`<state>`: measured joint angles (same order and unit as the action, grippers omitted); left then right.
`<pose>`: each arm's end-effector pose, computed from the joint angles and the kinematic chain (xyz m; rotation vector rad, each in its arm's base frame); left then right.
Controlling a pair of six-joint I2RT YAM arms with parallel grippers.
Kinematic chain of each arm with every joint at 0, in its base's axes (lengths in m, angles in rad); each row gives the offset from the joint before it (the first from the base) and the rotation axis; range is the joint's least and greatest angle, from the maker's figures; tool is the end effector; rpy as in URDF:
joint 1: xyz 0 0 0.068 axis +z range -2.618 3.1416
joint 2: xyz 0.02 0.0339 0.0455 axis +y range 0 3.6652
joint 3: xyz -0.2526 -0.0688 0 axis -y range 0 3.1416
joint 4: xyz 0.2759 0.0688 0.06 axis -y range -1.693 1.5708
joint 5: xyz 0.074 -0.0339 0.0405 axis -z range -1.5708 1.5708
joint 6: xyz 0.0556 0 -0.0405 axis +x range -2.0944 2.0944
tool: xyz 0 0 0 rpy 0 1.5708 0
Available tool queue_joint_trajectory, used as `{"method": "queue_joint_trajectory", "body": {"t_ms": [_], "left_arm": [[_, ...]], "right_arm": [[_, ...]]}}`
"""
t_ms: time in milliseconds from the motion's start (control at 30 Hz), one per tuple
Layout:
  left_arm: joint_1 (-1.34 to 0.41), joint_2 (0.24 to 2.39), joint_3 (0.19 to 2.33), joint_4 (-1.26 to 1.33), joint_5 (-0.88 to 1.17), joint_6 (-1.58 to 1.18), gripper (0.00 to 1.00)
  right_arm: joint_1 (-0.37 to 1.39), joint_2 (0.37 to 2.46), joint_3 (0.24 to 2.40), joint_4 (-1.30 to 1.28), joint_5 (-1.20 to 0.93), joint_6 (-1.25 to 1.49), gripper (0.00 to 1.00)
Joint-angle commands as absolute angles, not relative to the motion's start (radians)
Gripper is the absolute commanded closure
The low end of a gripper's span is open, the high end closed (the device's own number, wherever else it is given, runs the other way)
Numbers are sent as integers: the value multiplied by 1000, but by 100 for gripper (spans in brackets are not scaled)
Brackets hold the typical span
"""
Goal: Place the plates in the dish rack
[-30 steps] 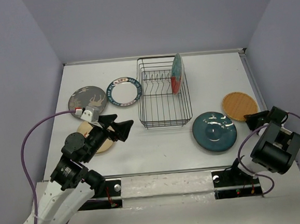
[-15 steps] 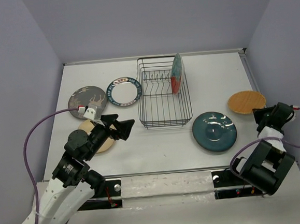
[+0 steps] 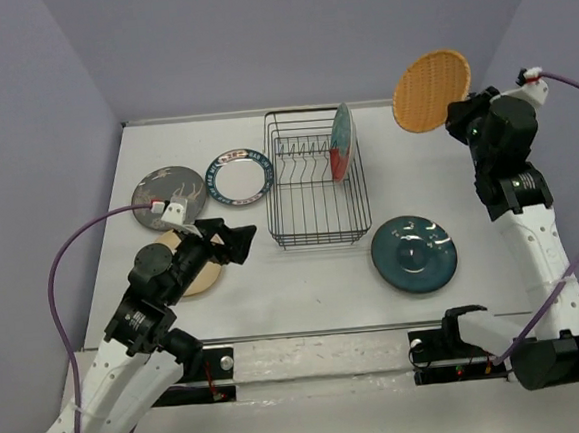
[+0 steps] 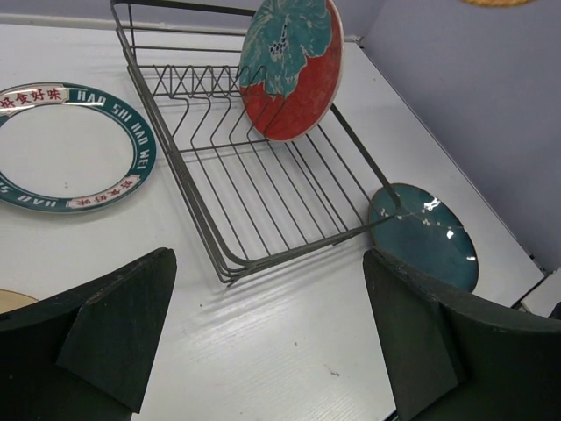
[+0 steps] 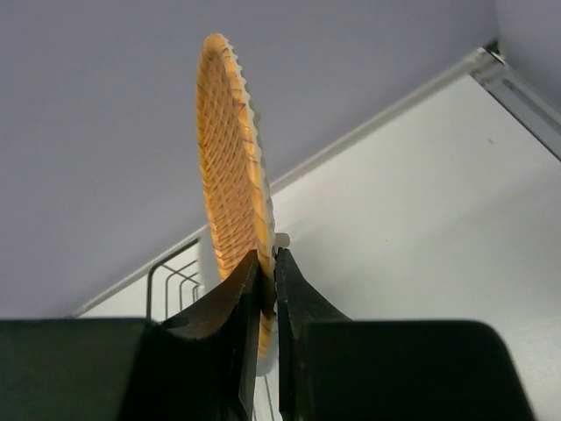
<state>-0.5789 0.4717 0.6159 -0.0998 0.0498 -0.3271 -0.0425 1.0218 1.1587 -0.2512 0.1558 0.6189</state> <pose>0.1565 -0.1056 0.3331 0.2384 1.5573 -0.7558 0.2808 -0.0206 0.4114 0.6595 1.5589 0.3016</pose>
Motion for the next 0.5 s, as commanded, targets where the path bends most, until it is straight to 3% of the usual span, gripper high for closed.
{"method": "queue_joint_trajectory", "body": {"t_ms": [0,167,200,467], "left_arm": [[-552,488,661,-77,23,-319,1],[-528,517,681,-118,-110,-299,1],[-514,534,693,-144,-170,-288,1],[-476,543,706,-175,-341,-305,1]], "right_arm": [[243,1176,1409,-350,516,450,93],[495,1403,1650,-390,779,310,93],[540,1505,1819,-475,846,293,93],[655,1839,2092,-598,1054,236,93]]}}
